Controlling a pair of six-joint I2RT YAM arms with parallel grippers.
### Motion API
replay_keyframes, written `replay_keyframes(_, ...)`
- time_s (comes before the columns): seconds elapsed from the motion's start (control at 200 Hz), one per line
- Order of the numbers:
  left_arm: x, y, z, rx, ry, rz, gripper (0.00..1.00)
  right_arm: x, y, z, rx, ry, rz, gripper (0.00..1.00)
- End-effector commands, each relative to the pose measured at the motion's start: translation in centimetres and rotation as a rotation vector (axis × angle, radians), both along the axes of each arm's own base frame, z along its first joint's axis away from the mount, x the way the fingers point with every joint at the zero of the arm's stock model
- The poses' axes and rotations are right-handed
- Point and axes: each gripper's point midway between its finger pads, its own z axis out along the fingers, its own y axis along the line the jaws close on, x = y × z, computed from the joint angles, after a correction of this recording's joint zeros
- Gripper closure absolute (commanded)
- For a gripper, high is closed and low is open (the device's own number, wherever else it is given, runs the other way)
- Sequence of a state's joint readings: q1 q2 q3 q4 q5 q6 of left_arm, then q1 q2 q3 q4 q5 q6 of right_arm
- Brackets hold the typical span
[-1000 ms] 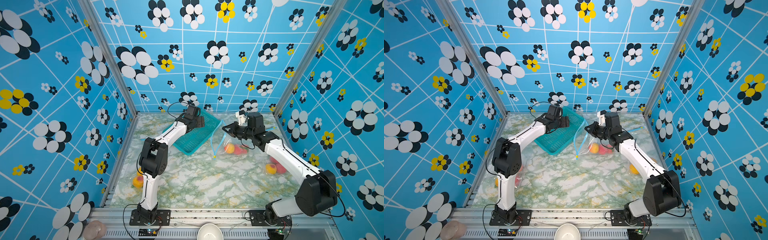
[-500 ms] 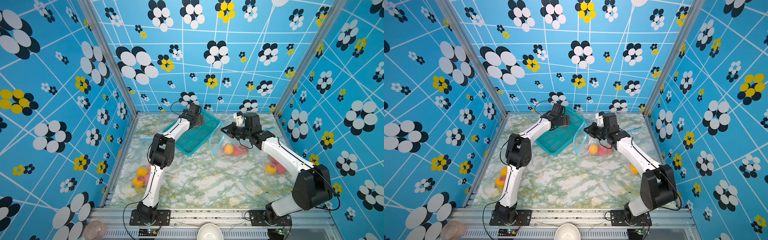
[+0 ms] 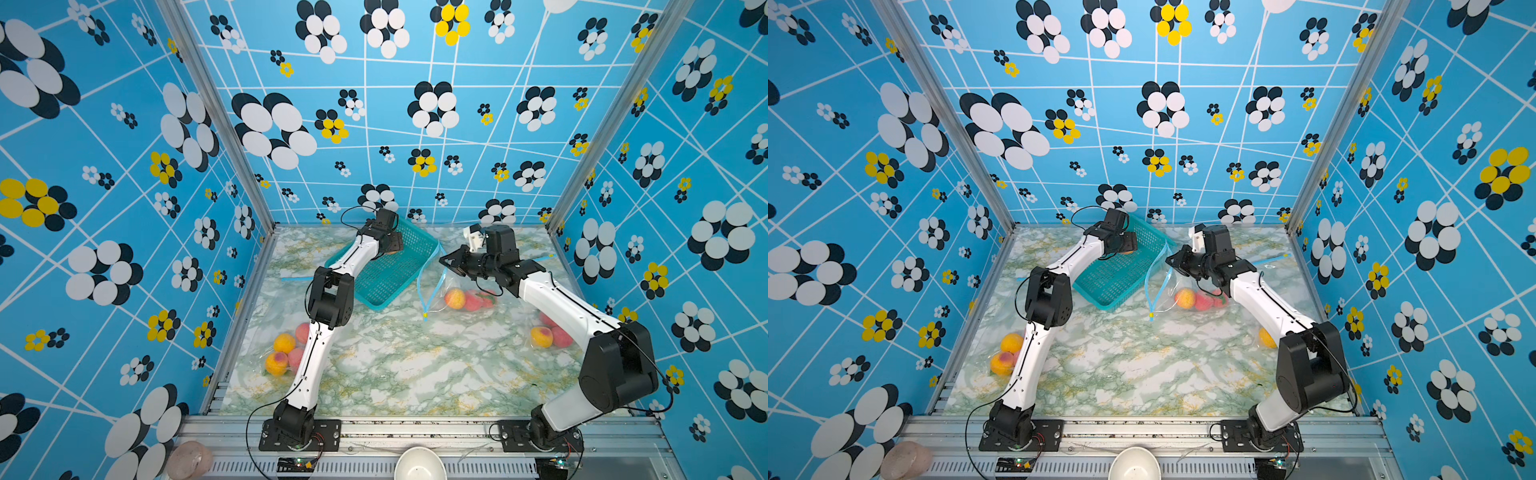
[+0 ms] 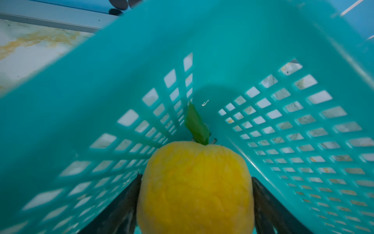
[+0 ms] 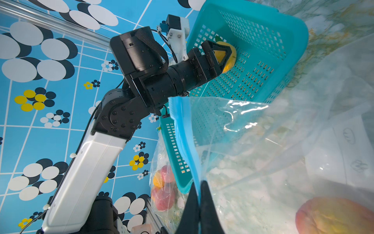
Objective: Place the peach in a zip-top bag and seal the zipper
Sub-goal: Pick up the peach from the basket.
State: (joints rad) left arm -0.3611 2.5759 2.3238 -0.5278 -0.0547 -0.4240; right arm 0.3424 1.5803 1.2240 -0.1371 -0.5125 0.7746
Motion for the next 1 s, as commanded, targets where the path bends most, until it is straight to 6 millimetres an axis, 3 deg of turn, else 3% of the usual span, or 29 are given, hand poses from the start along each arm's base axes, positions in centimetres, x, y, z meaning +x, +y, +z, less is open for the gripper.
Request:
replay_keyframes(0.0,-0.2,0.0,-0.5,-0.028,0.037,-0.001,0.23,0.6,0.3,1.3,0.027,-0.039,0.013,1.00)
replay_keyframes(0.09,-0.4,-0.1,-0.4,-0.037,0.044,-0.009,0.27,0.5,0.2,1.4,0.030,-0.040,0.011,1.00)
replay_keyframes(0.165,-0.5,-0.3,0.9,-0.061,0.033,-0.014,0.28,0.4,0.1,1.6,0.029,-0.044,0.009,1.00)
replay_keyframes(0.36,-1.2,-0.8,8.0,-0.225,-0.061,-0.045,0.28,0.3,0.0,1.4,0.020,-0.040,0.002,1.00)
replay_keyframes(0.48,-2.9,-1.6,12.6,-0.424,-0.107,-0.088,0.28,0.4,-0.1,1.6,0.012,-0.049,-0.003,1.00)
replay_keyframes(0.725,-9.0,-2.3,20.0,-0.713,-0.178,-0.176,0.30,0.6,-0.5,1.7,-0.013,-0.059,-0.018,1.00)
replay_keyframes(0.88,-14.0,-3.2,21.9,-0.823,-0.176,-0.238,0.30,0.8,-0.8,1.7,-0.021,-0.061,-0.031,1.00)
replay_keyframes(0.995,-18.2,-4.1,22.4,-0.849,-0.167,-0.285,0.31,0.7,-0.8,1.8,-0.024,-0.065,-0.036,1.00)
